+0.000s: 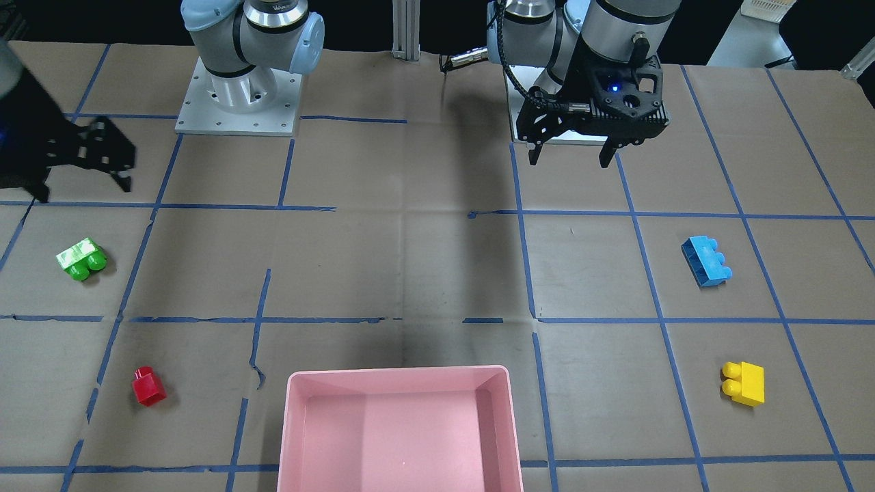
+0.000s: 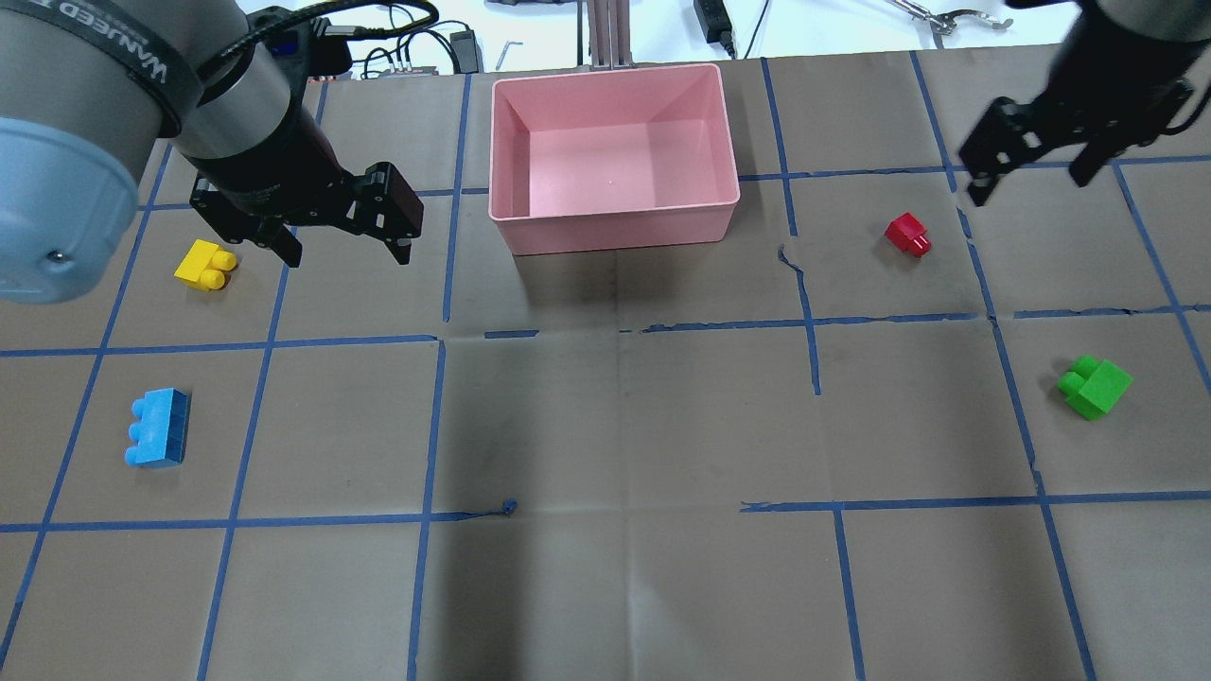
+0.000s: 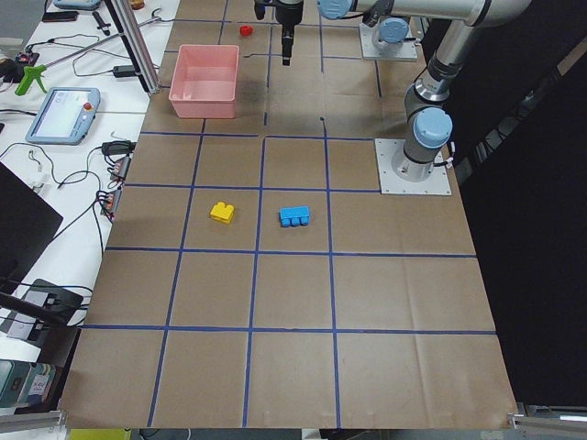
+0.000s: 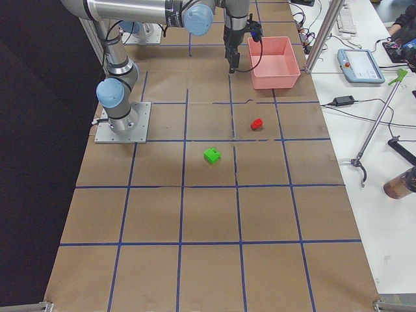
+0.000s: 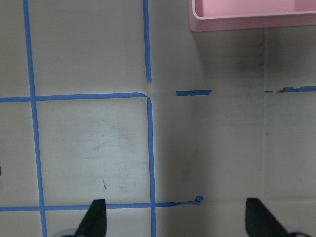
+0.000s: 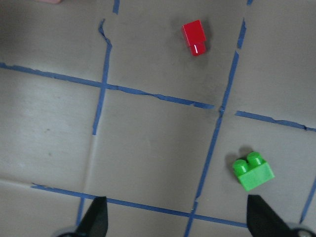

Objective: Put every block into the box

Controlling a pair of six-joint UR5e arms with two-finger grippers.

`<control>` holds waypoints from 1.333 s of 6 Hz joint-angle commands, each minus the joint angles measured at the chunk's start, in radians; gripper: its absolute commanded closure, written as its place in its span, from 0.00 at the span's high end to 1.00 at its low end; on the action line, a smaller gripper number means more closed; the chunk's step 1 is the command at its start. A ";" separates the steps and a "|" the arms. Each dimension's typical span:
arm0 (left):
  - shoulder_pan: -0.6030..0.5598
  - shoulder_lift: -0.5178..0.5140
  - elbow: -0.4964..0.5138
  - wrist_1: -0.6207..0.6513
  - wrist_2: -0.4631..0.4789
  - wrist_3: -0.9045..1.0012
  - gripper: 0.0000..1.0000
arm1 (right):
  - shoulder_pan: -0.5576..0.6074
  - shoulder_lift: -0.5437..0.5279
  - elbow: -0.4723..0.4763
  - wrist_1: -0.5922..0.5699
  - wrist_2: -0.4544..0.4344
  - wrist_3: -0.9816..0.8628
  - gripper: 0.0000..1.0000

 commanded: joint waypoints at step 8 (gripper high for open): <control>0.662 -0.110 -0.139 0.208 0.045 0.592 0.99 | -0.360 0.151 0.453 -0.600 0.030 -0.728 1.00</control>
